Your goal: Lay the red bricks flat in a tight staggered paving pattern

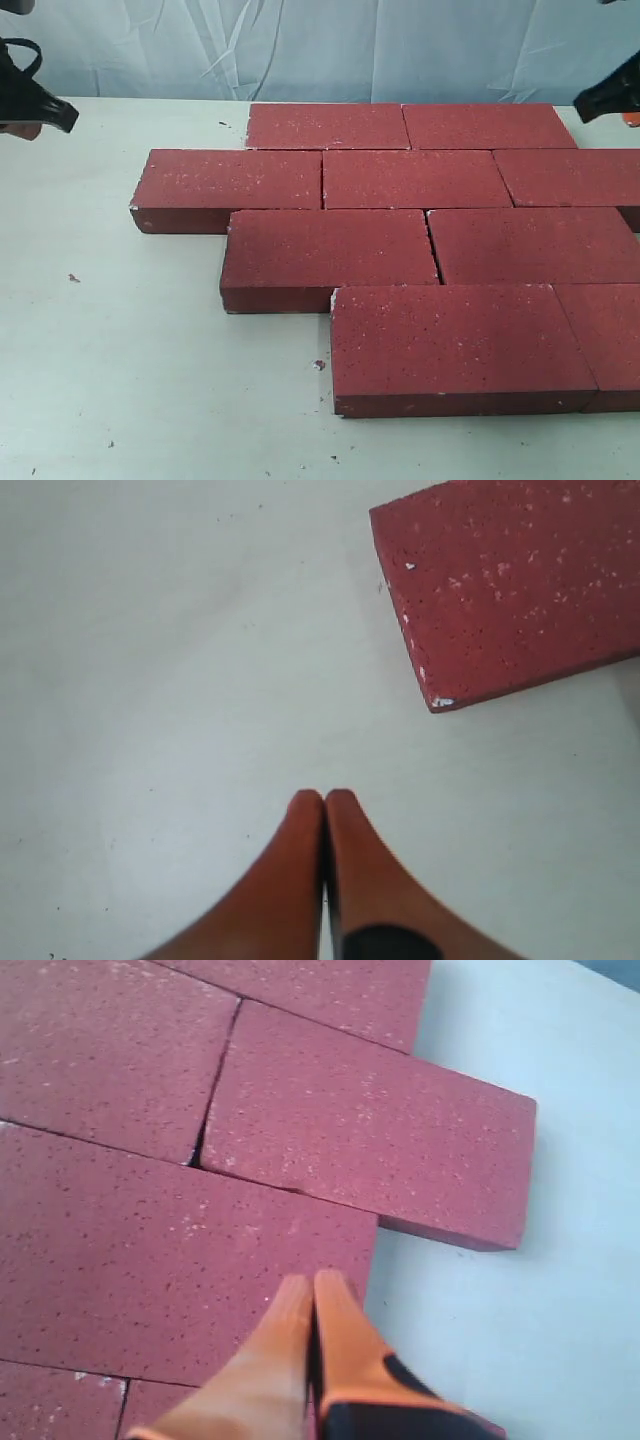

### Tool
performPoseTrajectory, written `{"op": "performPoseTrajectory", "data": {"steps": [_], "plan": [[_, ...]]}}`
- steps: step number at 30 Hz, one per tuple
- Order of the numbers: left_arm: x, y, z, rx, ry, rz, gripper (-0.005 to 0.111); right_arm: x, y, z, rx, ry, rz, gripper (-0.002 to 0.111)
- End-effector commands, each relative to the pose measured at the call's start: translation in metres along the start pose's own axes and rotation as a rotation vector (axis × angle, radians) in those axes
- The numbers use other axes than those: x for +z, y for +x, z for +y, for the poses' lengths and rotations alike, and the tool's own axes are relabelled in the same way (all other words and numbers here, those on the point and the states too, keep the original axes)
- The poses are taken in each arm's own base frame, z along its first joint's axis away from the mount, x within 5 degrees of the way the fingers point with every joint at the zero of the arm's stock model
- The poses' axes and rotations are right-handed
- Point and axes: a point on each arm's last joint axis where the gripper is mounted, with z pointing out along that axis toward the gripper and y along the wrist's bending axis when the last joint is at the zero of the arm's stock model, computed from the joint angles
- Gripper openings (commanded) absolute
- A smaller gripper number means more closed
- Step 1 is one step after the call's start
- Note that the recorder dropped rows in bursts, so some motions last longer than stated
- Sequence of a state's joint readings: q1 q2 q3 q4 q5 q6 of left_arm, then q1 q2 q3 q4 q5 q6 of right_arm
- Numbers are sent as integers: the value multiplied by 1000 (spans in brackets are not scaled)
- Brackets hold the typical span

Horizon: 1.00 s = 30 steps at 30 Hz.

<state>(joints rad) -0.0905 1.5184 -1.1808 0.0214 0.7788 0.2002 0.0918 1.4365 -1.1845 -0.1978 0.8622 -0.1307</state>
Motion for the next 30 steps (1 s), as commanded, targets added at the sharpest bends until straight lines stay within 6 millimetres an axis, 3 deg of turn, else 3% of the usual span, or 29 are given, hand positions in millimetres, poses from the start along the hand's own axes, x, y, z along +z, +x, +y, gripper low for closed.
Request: {"op": "performPoseTrajectory", "data": {"steps": [1,6,19,30], "plan": [[-22,14,-5,-35,-7,-144,0,-16,26,-10,96,38,-125,-1],[-49,35,-11,-72,-23,-350,0,-43,55,-1,111,59,-334,-1],[-86,65,-17,-100,-71,-641,0,-90,113,19,193,88,-785,-1],[-131,116,-27,-164,-80,-892,0,-123,171,35,198,165,-1108,-1]]}}
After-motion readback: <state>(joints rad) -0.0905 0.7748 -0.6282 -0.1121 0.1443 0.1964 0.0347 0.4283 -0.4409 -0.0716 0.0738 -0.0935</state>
